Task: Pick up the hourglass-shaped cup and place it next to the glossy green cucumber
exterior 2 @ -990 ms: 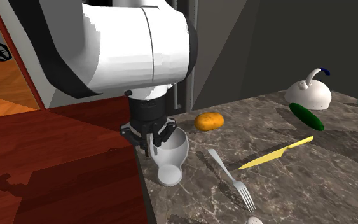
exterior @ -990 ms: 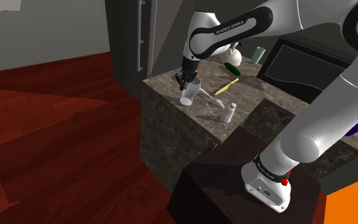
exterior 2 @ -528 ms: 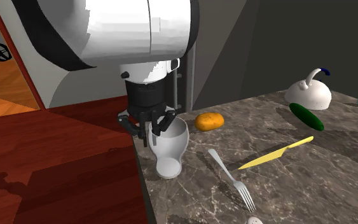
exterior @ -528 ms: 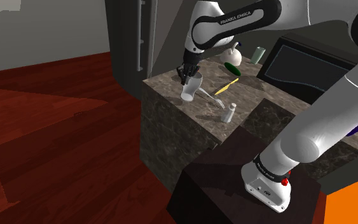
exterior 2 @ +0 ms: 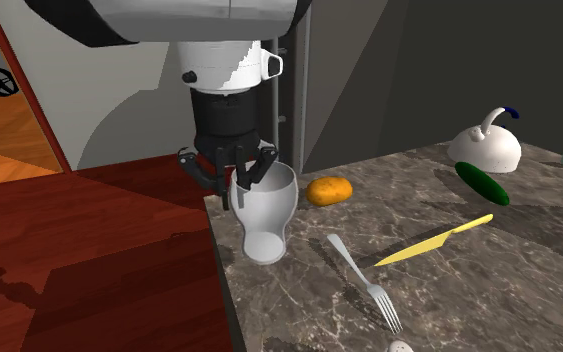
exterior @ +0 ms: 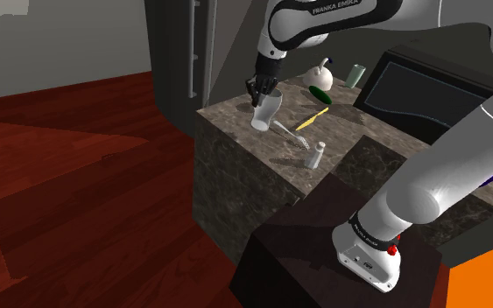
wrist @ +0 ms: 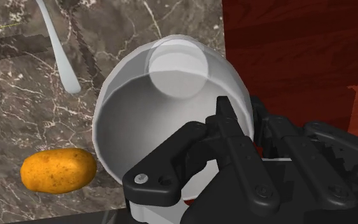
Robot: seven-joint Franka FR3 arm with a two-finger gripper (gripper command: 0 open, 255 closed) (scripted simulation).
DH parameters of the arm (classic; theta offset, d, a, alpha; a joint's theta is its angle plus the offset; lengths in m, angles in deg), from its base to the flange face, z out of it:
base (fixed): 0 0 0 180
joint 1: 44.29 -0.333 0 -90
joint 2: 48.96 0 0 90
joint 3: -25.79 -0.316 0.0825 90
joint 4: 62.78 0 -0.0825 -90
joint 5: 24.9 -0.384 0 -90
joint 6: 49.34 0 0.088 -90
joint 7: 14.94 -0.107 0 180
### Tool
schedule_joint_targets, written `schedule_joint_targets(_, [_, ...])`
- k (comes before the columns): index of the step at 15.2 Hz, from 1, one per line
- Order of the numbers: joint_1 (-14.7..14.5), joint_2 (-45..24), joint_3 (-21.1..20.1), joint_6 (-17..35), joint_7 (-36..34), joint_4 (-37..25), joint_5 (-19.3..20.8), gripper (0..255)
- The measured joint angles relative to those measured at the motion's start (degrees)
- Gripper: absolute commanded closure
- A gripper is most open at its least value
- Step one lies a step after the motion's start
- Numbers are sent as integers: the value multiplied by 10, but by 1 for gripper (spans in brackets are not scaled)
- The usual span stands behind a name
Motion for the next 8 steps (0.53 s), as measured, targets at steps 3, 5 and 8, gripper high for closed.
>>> schedule_joint_targets(3, [1, 6, 1, -21, 1, -15, 0, 255])
schedule_joint_targets(5, [0, 11, 1, -38, 0, -27, 0, 255])
schedule_joint_targets(8, [1, 16, 1, -61, 0, -45, 0, 255])
